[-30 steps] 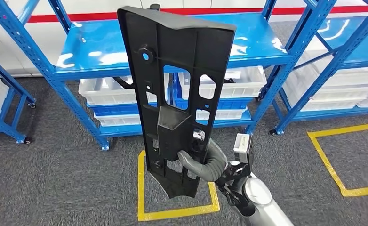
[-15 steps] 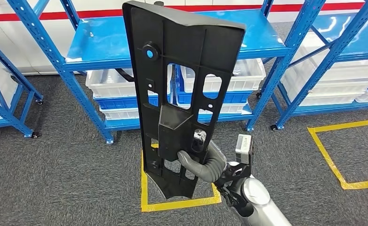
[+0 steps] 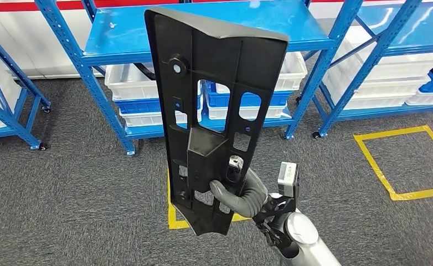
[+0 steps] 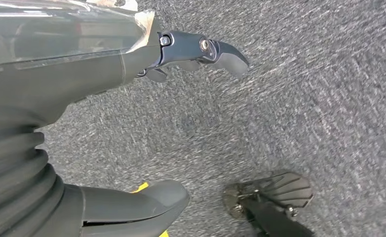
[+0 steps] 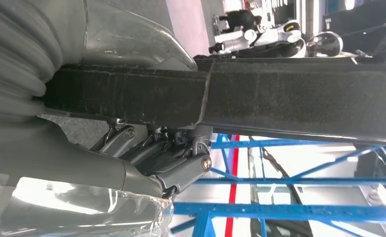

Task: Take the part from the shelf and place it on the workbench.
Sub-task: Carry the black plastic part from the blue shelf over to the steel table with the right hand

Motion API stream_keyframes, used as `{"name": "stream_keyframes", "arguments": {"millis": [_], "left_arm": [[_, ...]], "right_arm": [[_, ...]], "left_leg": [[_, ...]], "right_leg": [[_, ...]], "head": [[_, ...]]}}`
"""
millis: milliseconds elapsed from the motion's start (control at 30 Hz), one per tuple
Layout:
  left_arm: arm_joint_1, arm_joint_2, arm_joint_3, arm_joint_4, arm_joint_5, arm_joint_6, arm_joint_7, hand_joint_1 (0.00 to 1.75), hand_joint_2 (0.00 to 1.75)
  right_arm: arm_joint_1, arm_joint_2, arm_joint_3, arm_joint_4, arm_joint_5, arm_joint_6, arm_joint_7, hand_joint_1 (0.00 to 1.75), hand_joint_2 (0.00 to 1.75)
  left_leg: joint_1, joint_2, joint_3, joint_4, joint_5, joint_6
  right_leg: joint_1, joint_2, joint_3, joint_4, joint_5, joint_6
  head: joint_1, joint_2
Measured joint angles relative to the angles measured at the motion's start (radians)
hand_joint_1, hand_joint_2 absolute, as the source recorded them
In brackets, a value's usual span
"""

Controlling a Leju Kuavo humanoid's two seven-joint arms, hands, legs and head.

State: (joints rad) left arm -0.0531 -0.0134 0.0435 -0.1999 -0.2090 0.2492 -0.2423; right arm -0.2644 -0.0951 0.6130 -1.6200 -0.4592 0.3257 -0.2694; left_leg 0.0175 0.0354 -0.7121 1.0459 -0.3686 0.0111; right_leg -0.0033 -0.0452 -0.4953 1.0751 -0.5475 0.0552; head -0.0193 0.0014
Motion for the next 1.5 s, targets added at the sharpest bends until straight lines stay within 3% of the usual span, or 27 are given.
{"name": "stream_keyframes", "arguments": {"millis": [33, 67, 133, 200, 267, 300, 333, 367, 400, 467, 533, 600, 667, 767, 833, 867, 933, 967, 1033, 1133, 1200, 1267, 1333, 1367, 1400, 1467, 1500], "left_arm": [[0.001, 0.0, 0.0, 0.0, 0.0, 0.0, 0.0, 0.0, 1.75], [0.002, -0.001, 0.0, 0.0, 0.0, 0.0, 0.0, 0.0, 1.75], [0.001, 0.0, 0.0, 0.0, 0.0, 0.0, 0.0, 0.0, 1.75], [0.002, -0.001, 0.0, 0.0, 0.0, 0.0, 0.0, 0.0, 1.75], [0.004, -0.001, 0.0, 0.0, 0.001, -0.001, 0.0, 0.0, 1.75], [0.004, 0.0, 0.0, 0.0, 0.001, -0.001, 0.0, 0.0, 1.75], [0.004, 0.001, 0.0, 0.0, 0.001, -0.001, 0.0, 0.0, 1.75], [0.004, 0.001, 0.0, 0.0, 0.001, -0.001, 0.0, 0.0, 1.75], [0.004, 0.001, 0.0, 0.0, 0.001, -0.001, 0.0, 0.0, 1.75], [0.004, 0.003, 0.0, 0.0, 0.001, -0.001, 0.0, 0.0, 1.75], [0.006, 0.004, 0.0, 0.0, 0.001, -0.001, 0.001, 0.0, 1.75], [0.006, 0.003, 0.0, 0.0, 0.001, -0.001, 0.001, 0.0, 1.75], [0.005, 0.002, 0.0, 0.0, 0.002, 0.0, 0.001, 0.0, 1.75], [0.008, 0.002, 0.0, 0.001, 0.004, 0.001, 0.0, 0.0, 1.75], [0.01, 0.002, 0.0, 0.001, 0.005, 0.001, 0.0, 0.0, 1.75], [0.01, 0.002, 0.0, 0.001, 0.006, 0.001, 0.0, 0.0, 1.75], [0.01, 0.002, 0.0, 0.001, 0.006, 0.001, -0.001, 0.0, 1.75], [0.009, 0.002, 0.0, 0.001, 0.006, 0.001, -0.001, 0.0, 1.75], [0.009, 0.004, 0.0, 0.001, 0.006, 0.002, -0.004, 0.0, 1.75], [0.008, 0.003, 0.0, 0.0, 0.005, 0.002, -0.007, 0.0, 1.75], [0.007, 0.002, 0.0, 0.0, 0.005, 0.002, -0.009, 0.0, 1.75], [0.01, 0.002, 0.0, 0.001, 0.005, 0.002, -0.009, 0.0, 1.75], [0.014, 0.004, 0.0, 0.001, 0.005, 0.002, -0.01, 0.0, 1.75], [0.016, 0.004, 0.0, 0.001, 0.005, 0.002, -0.011, 0.0, 1.75], [0.016, 0.004, 0.0, 0.001, 0.005, 0.002, -0.011, 0.0, 1.75], [0.016, 0.005, 0.0, 0.001, 0.005, 0.002, -0.012, 0.0, 1.75], [0.016, 0.006, 0.0, 0.001, 0.005, 0.002, -0.012, 0.0, 1.75]], "right_arm": [[-0.001, 0.001, 0.0, 0.0, 0.0, 0.0, 0.0, 1.75, 1.75], [-0.001, 0.002, 0.0, 0.0, 0.0, 0.0, 0.0, 1.75, 1.75], [0.002, 0.002, 0.0, 0.0, 0.001, 0.0, 0.0, 1.75, 1.75], [0.004, 0.003, 0.0, 0.0, 0.0, 0.0, 0.0, 1.75, 1.75], [0.006, 0.004, 0.0, 0.0, 0.0, 0.0, 0.0, 1.75, 1.75], [0.007, 0.004, 0.001, 0.0, 0.0, 0.0, 0.0, 1.75, 1.75], [0.009, 0.004, 0.001, 0.0, 0.001, 0.0, 0.0, 1.75, 1.75], [0.011, 0.004, 0.001, 0.0, 0.001, 0.0, 0.0, 1.75, 1.75], [0.012, 0.004, 0.001, 0.0, 0.001, 0.0, 0.0, 1.75, 1.75], [0.012, 0.004, 0.001, 0.0, 0.001, 0.0, 0.0, 1.75, 1.75], [0.011, 0.005, 0.001, 0.0, 0.001, 0.0, 0.0, 1.75, 1.75], [0.011, 0.005, 0.0, 0.0, 0.001, 0.0, 0.0, 1.75, 1.75], [0.011, 0.004, 0.0, 0.0, 0.001, 0.0, 0.0, 1.75, 1.75], [0.013, 0.003, 0.0, 0.0, 0.001, 0.0, 0.0, 1.75, 1.75], [0.019, 0.002, 0.0, 0.0, 0.001, 0.0, 0.0, 1.75, 1.75], [0.021, 0.001, -0.001, 0.0, 0.001, 0.0, 0.0, 1.75, 1.75], [0.022, 0.0, -0.002, 0.0, 0.001, 0.0, 0.0, 1.75, 1.75], [0.022, -0.001, -0.002, 0.0, 0.001, -0.001, 0.0, 1.75, 1.75], [0.022, -0.001, -0.004, -0.001, 0.001, -0.002, 0.0, 1.75, 1.75], [0.026, -0.002, -0.007, -0.003, 0.002, -0.007, 0.0, 1.75, 1.75], [0.027, -0.002, -0.009, -0.008, 0.004, -0.011, -0.001, 1.75, 1.75], [0.029, -0.002, -0.009, -0.01, 0.006, -0.014, -0.002, 1.75, 1.75], [0.034, -0.001, -0.009, -0.01, 0.008, -0.014, -0.002, 1.75, 1.75], [0.036, -0.001, -0.009, -0.01, 0.008, -0.014, -0.001, 1.75, 1.75], [0.037, -0.001, -0.009, -0.01, 0.008, -0.014, -0.001, 1.75, 1.75], [0.038, -0.001, -0.009, -0.011, 0.008, -0.014, -0.001, 1.75, 1.75], [0.038, 0.0, -0.009, -0.011, 0.008, -0.014, -0.001, 1.75, 1.75]], "left_leg": [[0.0, 0.009, 0.001, -0.003, 0.009, -0.006], [0.001, 0.019, 0.003, -0.007, 0.018, -0.013], [0.007, 0.021, 0.004, -0.008, 0.014, -0.026], [0.011, -0.007, -0.016, 0.056, -0.06, -0.035], [0.011, -0.033, -0.052, 0.187, -0.156, -0.04], [0.011, -0.037, -0.063, 0.241, -0.179, -0.042], [0.011, -0.038, -0.058, 0.264, -0.181, -0.043], [0.011, -0.039, -0.031, 0.246, -0.167, -0.041], [0.011, -0.044, 0.016, 0.19, -0.144, -0.038], [0.012, -0.076, 0.116, 0.052, -0.119, -0.028], [0.009, -0.096, 0.157, -0.012, -0.12, -0.018], [0.007, -0.08, 0.157, -0.024, -0.114, -0.008], [0.01, -0.056, 0.156, -0.038, -0.102, 0.007], [0.012, -0.018, 0.148, -0.046, -0.091, 0.016], [0.013, 0.007, 0.142, -0.046, -0.088, 0.013], [0.015, 0.019, 0.14, -0.045, -0.086, 0.011], [0.018, 0.04, 0.14, -0.044, -0.085, 0.003], [0.017, 0.049, 0.14, -0.042, -0.085, -0.003], [0.012, 0.064, 0.14, -0.039, -0.084, -0.018], [0.016, 0.079, 0.142, -0.042, -0.083, -0.037], [0.022, 0.038, 0.121, 0.009, -0.126, -0.042], [0.021, -0.017, 0.066, 0.14, -0.2, -0.039], [0.018, -0.036, 0.02, 0.241, -0.235, -0.034], [0.017, -0.038, 0.021, 0.241, -0.223, -0.03], [0.017, -0.043, 0.04, 0.201, -0.194, -0.025], [0.017, -0.083, 0.105, 0.071, -0.132, -0.012], [0.017, -0.103, 0.13, 0.019, -0.116, -0.009]], "right_leg": [[0.006, -0.003, 0.027, -0.048, -0.02, -0.012], [0.01, 0.003, 0.034, -0.071, -0.025, -0.023], [0.001, 0.018, 0.021, -0.071, -0.007, -0.043], [-0.007, 0.029, 0.005, -0.073, 0.015, -0.064], [-0.003, 0.042, -0.013, -0.071, 0.034, -0.075], [-0.001, 0.051, -0.022, -0.07, 0.043, -0.075], [0.001, 0.06, -0.03, -0.069, 0.051, -0.073], [0.002, 0.069, -0.038, -0.068, 0.058, -0.07], [0.002, 0.08, -0.044, -0.066, 0.062, -0.067], [0.003, 0.097, -0.053, -0.063, 0.068, -0.059], [0.003, 0.112, -0.059, -0.061, 0.075, -0.048], [0.004, 0.128, -0.068, -0.061, 0.083, -0.034], [0.006, 0.114, -0.092, -0.034, 0.07, -0.027], [0.001, 0.066, -0.174, 0.136, -0.009, -0.028], [-0.009, 0.057, -0.206, 0.216, -0.035, -0.016], [-0.015, 0.053, -0.192, 0.198, -0.025, -0.004], [-0.024, 0.023, -0.115, 0.065, 0.023, 0.021], [-0.024, 0.002, -0.078, -0.002, 0.044, 0.027], [-0.019, -0.019, -0.048, -0.068, 0.062, 0.017], [-0.017, 0.011, -0.06, -0.067, 0.071, -0.015], [-0.023, 0.032, -0.061, -0.07, 0.08, -0.033], [-0.019, 0.052, -0.066, -0.07, 0.087, -0.048], [-0.011, 0.077, -0.069, -0.069, 0.09, -0.055], [-0.007, 0.09, -0.07, -0.068, 0.091, -0.056], [-0.005, 0.104, -0.07, -0.067, 0.092, -0.057], [-0.001, 0.13, -0.072, -0.063, 0.092, -0.056], [0.001, 0.142, -0.075, -0.06, 0.093, -0.054]], "head": [[-0.001, 0.0], [-0.002, 0.0], [-0.004, 0.0], [-0.005, 0.0], [-0.006, 0.0], [-0.006, 0.0], [-0.006, 0.0], [-0.006, 0.0], [-0.006, 0.0], [-0.005, 0.0], [-0.004, 0.0], [-0.005, 0.0], [0.0, 0.0], [0.01, 0.0], [0.011, 0.0], [0.012, 0.0], [0.013, 0.0], [0.014, 0.0], [0.015, 0.0], [0.013, 0.0], [0.009, 0.0], [0.005, 0.0], [0.004, 0.0], [0.004, 0.0], [0.004, 0.0], [0.004, 0.0], [0.005, 0.0]]}}
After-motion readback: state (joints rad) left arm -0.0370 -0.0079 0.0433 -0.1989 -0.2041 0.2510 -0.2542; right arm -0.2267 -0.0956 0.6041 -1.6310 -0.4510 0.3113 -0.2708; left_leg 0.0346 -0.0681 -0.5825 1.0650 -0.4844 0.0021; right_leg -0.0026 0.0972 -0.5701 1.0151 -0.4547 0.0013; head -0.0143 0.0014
